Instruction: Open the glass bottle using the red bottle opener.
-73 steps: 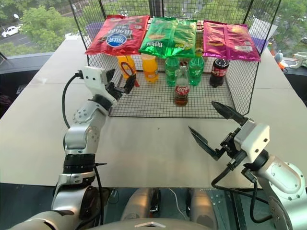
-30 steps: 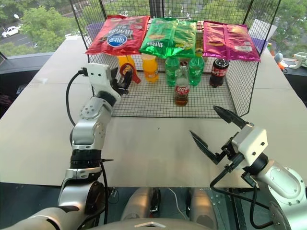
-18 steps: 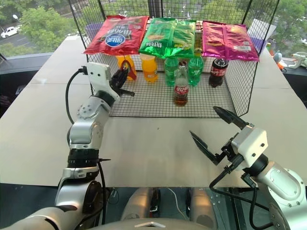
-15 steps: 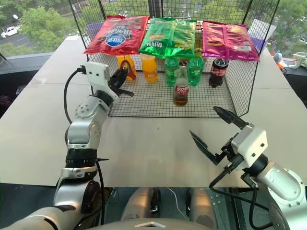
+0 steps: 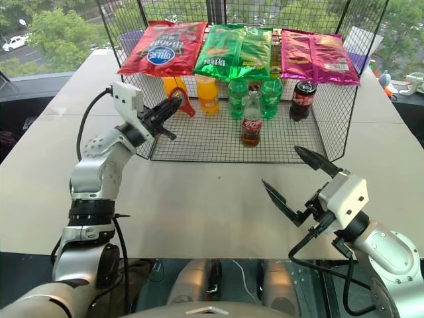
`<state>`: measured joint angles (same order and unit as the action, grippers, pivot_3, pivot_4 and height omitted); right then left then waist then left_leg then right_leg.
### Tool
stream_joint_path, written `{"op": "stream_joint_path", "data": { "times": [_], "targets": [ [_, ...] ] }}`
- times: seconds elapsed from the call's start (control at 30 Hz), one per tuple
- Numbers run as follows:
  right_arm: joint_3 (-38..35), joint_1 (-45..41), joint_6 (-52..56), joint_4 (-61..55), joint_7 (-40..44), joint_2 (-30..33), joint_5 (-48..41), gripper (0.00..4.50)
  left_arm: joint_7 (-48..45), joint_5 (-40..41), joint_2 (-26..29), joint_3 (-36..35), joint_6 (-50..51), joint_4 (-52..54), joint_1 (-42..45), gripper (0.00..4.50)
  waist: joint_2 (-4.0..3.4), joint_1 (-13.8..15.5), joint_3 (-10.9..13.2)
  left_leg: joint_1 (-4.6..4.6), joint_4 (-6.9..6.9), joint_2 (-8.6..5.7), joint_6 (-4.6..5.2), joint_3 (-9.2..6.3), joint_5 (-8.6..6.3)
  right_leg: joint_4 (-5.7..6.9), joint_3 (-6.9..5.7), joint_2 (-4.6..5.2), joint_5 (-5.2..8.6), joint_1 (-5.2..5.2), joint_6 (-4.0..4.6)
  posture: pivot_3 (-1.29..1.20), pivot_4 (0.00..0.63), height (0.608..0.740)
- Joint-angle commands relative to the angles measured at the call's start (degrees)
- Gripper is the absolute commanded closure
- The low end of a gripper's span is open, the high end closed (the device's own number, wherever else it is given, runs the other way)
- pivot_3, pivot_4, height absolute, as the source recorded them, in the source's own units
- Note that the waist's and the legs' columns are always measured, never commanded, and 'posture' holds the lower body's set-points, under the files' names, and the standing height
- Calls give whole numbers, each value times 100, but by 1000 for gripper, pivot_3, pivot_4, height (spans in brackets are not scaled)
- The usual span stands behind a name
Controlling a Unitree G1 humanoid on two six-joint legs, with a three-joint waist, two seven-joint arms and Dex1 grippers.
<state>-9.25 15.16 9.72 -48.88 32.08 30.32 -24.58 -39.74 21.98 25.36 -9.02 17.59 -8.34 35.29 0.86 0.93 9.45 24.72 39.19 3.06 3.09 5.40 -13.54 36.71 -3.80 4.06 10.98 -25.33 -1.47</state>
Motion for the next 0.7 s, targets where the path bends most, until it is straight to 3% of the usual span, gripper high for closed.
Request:
{"op": "stream_joint_path", "data": {
  "times": [0.03, 0.33, 0.7],
  "targets": [
    [-52, -7, 29, -86, -46, -27, -124, 0, -324, 132, 84, 2, -97, -46, 148, 4469, 1, 6, 0, 0, 0, 0, 0, -1, 0, 0, 0, 0, 0, 0, 0, 0, 150, 728],
    [-17, -106, 57, -9, -31, -66, -147, 0, -464, 547, 40, -285, 27, -134, 284, 4469, 3, -7, 0, 0, 1, 0, 0, -1, 0, 0, 0, 0, 0, 0, 0, 0, 150, 728],
    [48, -247, 70, 57, -35, -117, -132, 0, -1283, 1559, 557, -522, 1562, -303, 391, 4469, 5, -10, 2, 0, 2, 1, 0, -1, 0, 2, 0, -1, 0, 0, 0, 0, 150, 728]
  ]
}}
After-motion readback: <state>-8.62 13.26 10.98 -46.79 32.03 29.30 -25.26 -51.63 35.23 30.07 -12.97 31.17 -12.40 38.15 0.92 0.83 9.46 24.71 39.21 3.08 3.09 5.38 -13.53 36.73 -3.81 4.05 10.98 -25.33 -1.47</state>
